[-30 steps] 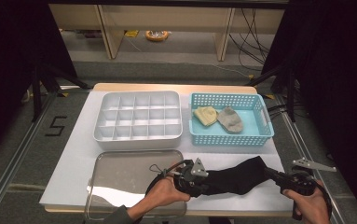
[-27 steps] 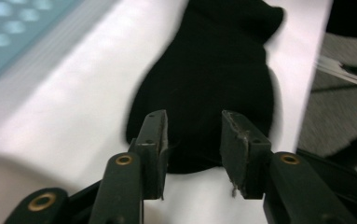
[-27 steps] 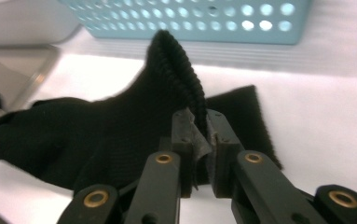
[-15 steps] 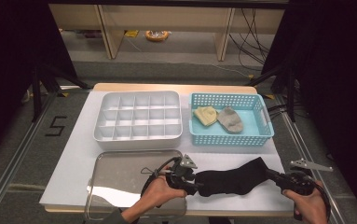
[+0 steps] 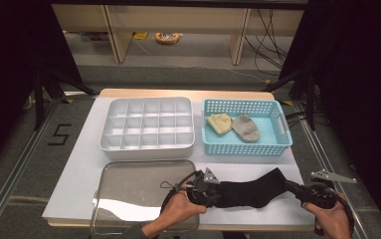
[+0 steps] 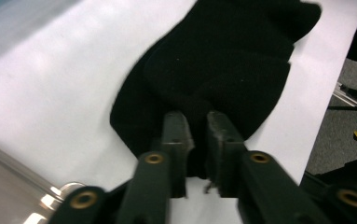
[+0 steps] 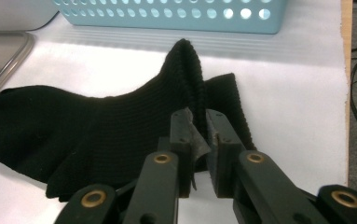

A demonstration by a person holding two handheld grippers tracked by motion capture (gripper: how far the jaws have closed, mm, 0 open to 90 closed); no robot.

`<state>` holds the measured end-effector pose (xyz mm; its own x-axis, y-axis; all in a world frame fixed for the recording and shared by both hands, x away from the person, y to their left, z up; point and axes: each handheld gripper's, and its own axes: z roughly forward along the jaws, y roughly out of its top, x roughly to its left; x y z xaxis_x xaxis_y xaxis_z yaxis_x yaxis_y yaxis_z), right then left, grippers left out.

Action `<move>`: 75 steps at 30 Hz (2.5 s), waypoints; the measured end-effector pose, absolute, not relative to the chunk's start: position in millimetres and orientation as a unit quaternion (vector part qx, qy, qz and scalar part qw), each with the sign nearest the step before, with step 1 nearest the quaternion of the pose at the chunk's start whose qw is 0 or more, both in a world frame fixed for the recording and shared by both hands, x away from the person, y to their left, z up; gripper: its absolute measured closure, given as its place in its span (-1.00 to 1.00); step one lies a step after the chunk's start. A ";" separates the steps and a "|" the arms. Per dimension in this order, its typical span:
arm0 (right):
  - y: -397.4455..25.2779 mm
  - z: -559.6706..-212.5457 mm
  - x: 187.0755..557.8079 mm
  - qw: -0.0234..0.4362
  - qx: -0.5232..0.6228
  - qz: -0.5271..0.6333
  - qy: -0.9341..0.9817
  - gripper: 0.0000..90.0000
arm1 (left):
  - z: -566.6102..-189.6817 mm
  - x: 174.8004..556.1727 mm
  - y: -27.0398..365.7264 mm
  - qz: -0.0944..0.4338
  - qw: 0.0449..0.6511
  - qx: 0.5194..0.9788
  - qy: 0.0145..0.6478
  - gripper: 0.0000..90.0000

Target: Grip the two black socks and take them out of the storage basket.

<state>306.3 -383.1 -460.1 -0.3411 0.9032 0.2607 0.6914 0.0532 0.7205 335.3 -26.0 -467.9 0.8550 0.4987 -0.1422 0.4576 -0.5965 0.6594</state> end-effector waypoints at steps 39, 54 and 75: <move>-376.1 -452.5 307.0 0.191 0.563 0.362 0.719 0.27 | -467.4 351.0 -8.7 0.019 0.373 0.864 0.336 0.01; -343.6 -451.3 306.5 0.186 0.525 0.362 0.747 -0.05 | -478.4 347.2 -25.4 0.018 0.332 0.886 0.322 -0.06; -316.8 -468.4 308.0 0.165 0.513 0.343 0.770 -0.19 | -482.3 344.5 -27.6 0.035 0.354 0.888 0.293 0.65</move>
